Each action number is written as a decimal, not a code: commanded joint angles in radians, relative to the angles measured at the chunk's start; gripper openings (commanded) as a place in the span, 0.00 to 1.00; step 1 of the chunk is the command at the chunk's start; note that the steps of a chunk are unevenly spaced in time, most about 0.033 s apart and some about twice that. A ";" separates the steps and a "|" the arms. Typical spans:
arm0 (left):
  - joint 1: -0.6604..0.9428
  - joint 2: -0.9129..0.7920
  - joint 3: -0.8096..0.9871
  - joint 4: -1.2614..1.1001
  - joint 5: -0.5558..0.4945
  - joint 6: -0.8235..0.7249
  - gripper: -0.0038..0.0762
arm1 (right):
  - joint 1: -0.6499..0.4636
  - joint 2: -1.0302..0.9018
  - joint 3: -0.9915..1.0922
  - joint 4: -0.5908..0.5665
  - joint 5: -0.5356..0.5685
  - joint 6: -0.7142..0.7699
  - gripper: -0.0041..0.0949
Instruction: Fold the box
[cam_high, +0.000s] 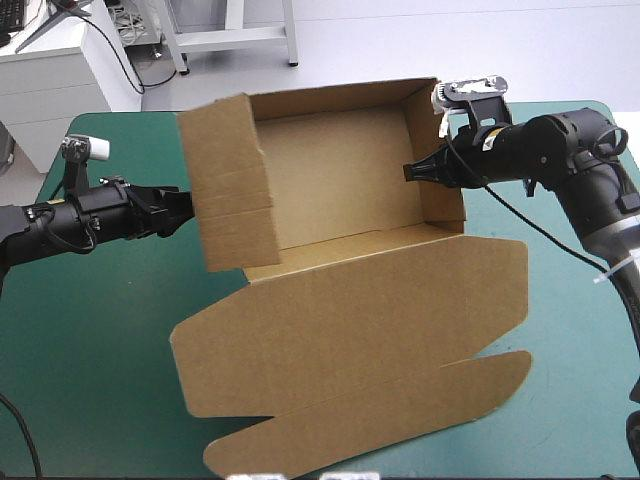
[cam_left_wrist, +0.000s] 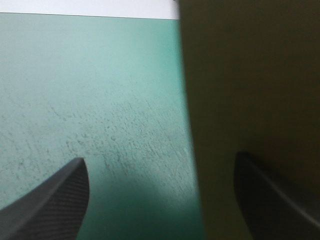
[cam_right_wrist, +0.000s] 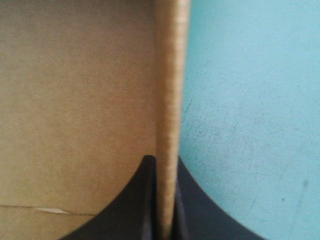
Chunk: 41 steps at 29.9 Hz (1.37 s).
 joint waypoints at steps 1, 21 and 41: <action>-0.006 -0.028 -0.027 -0.073 -0.026 -0.028 0.76 | -0.004 -0.026 -0.030 -0.019 -0.038 0.010 0.02; -0.006 -0.031 -0.027 -0.274 0.163 -0.005 0.76 | -0.004 -0.026 -0.030 -0.028 -0.034 0.023 0.02; -0.165 -0.077 -0.051 0.025 -0.055 -0.256 0.70 | 0.132 -0.026 -0.030 -0.194 -0.100 0.239 0.04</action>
